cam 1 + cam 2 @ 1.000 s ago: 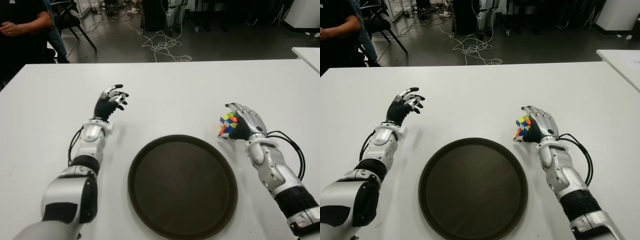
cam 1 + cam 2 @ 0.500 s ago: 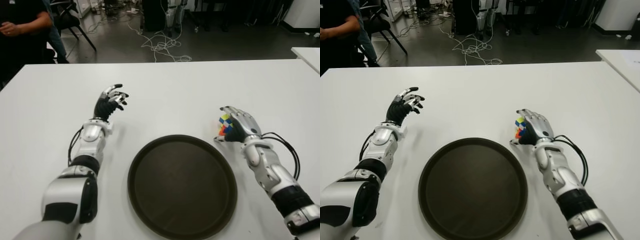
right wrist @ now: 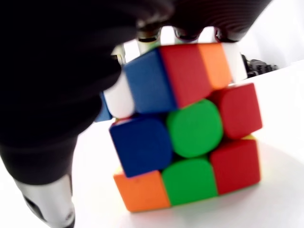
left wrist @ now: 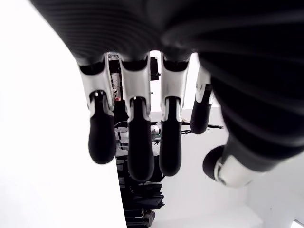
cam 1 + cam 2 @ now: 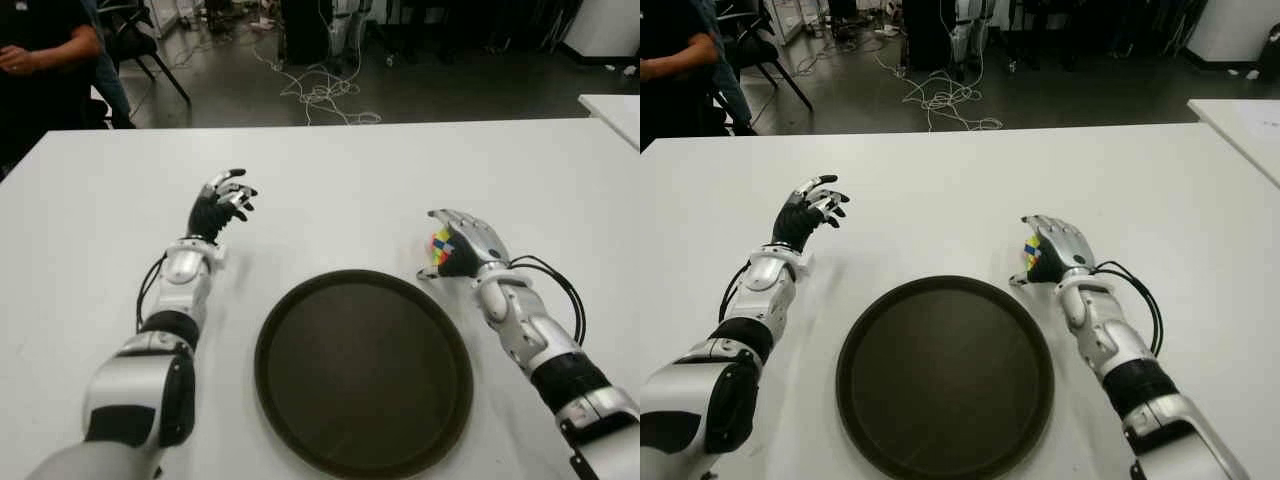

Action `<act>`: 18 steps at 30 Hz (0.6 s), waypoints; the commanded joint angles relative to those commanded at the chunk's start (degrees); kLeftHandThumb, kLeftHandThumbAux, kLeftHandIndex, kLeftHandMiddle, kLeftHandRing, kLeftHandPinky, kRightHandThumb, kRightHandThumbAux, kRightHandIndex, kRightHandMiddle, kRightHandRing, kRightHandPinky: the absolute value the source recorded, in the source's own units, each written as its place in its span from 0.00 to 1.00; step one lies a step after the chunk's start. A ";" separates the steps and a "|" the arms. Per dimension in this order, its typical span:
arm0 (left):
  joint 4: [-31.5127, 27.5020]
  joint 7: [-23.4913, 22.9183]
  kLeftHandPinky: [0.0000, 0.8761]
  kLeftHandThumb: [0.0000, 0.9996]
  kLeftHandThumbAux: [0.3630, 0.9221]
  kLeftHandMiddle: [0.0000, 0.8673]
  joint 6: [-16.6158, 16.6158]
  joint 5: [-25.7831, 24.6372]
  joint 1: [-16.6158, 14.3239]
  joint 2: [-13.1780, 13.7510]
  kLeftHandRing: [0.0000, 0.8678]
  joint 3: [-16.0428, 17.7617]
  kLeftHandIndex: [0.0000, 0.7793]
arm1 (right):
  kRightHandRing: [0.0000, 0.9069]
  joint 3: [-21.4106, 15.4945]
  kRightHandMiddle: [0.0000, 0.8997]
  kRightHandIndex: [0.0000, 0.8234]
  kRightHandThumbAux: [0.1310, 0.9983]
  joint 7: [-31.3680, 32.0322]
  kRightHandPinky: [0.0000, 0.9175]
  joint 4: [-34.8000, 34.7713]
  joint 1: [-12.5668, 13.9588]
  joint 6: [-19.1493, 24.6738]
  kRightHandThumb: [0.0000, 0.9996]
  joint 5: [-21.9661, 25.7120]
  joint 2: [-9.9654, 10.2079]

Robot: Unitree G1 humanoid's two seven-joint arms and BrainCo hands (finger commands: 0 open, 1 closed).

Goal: Pick up the Rubik's Cube and put it in the plate

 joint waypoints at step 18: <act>-0.33 0.62 0.64 0.15 0.52 0.48 -0.14 0.35 0.14 0.36 0.58 -0.32 0.30 | 0.28 -1.08 0.29 0.40 0.74 -9.40 0.23 0.48 0.17 -0.95 0.57 -1.11 0.87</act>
